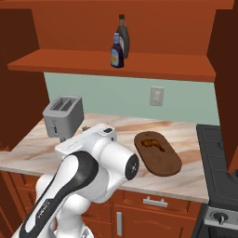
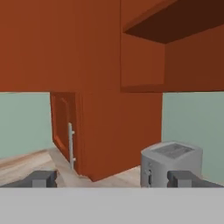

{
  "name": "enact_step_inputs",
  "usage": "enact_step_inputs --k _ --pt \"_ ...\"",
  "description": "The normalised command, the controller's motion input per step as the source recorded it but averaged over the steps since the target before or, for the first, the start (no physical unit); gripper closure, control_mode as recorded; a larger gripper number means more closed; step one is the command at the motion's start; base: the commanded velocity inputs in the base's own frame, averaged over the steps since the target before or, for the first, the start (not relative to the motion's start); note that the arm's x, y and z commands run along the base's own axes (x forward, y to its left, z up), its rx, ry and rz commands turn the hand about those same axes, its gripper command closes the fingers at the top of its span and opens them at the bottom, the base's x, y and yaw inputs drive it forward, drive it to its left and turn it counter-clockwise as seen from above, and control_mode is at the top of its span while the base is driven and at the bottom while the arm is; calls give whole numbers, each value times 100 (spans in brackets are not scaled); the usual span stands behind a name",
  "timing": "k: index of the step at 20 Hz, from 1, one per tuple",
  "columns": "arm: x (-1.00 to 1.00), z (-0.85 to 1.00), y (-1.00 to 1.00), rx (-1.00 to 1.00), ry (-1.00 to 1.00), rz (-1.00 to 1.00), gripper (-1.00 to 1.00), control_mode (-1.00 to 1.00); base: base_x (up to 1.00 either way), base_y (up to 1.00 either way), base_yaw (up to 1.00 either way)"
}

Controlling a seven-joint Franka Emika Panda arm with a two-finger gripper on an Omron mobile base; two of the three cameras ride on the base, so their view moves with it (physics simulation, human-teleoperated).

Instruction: Pick the chicken drumstick from the plate and place it on the cutting board. Then pick the condiment bottle from the cabinet and place it next to the cutting board.

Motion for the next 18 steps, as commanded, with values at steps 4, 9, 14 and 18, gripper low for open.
enact_step_inputs --k 4,9,14,18 --pt "0 32 9 0 -12 7 -100 -100 0 0 0" --pt "0 37 3 0 -8 4 -100 -100 0 0 0" --pt "0 39 0 0 -7 0 -100 -100 0 0 0" --pt "0 38 1 0 -6 0 -100 -100 0 0 0"
